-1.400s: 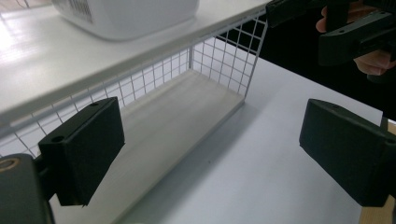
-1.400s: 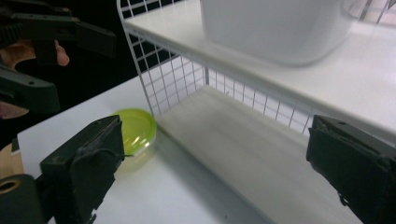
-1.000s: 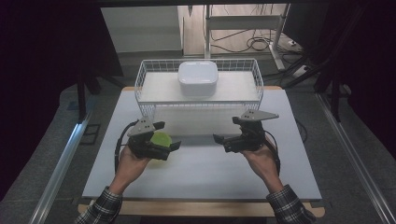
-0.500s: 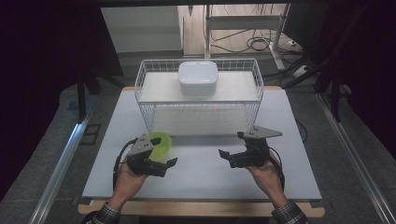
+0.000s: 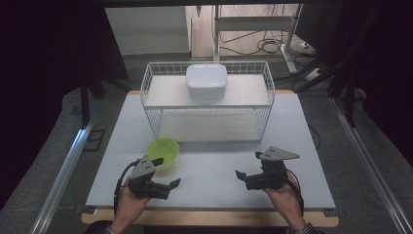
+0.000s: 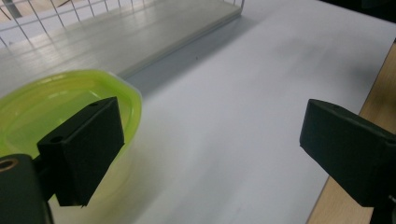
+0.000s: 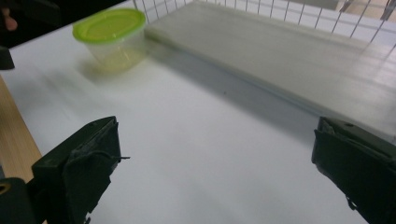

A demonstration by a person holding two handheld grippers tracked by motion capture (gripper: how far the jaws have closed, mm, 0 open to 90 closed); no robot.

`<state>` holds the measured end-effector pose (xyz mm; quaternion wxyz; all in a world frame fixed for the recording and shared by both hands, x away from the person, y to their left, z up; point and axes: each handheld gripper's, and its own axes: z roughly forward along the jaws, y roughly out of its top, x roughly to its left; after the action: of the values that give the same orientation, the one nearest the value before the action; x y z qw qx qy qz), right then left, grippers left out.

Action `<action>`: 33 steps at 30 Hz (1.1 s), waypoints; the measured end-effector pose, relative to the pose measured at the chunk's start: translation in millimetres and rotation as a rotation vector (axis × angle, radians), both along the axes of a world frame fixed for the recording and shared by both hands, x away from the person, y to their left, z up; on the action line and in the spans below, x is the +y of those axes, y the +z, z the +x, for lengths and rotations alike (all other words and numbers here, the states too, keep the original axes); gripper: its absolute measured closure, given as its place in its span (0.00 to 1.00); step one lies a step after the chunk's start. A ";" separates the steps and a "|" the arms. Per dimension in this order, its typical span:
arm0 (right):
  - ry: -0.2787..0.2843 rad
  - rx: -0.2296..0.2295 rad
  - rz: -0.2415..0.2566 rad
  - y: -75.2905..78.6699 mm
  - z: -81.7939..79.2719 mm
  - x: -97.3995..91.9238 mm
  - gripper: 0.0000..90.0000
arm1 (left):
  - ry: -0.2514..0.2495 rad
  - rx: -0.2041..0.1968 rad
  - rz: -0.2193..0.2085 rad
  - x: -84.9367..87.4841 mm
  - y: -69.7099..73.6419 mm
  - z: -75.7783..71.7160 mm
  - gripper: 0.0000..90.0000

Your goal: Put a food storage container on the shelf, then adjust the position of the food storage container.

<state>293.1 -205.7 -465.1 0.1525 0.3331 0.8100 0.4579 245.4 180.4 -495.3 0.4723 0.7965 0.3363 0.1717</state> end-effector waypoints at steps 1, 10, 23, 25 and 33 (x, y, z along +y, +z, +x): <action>0.001 0.004 -0.008 -2.5 -1.6 -0.9 0.02 | -0.001 0.000 0.015 0.0 -2.3 -2.0 0.07; 0.004 0.050 -0.061 -20.9 -5.7 -6.2 0.02 | 0.023 0.032 0.026 6.7 -11.2 -3.9 0.07; -0.006 0.040 -0.098 -28.2 -1.2 -5.4 0.02 | 0.085 0.041 0.047 18.3 -0.9 0.3 0.27; -0.007 0.043 -0.100 -29.4 -0.4 -5.1 0.02 | 0.091 0.040 0.021 24.6 1.3 2.7 0.39; 0.003 0.050 -0.130 -34.4 0.8 -1.2 0.03 | 0.130 0.063 -0.057 49.9 5.3 19.3 0.84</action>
<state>293.9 -206.9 -499.5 0.1527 0.3329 0.8419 0.3962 264.7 230.4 -490.0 0.4719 0.7641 0.4067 0.1673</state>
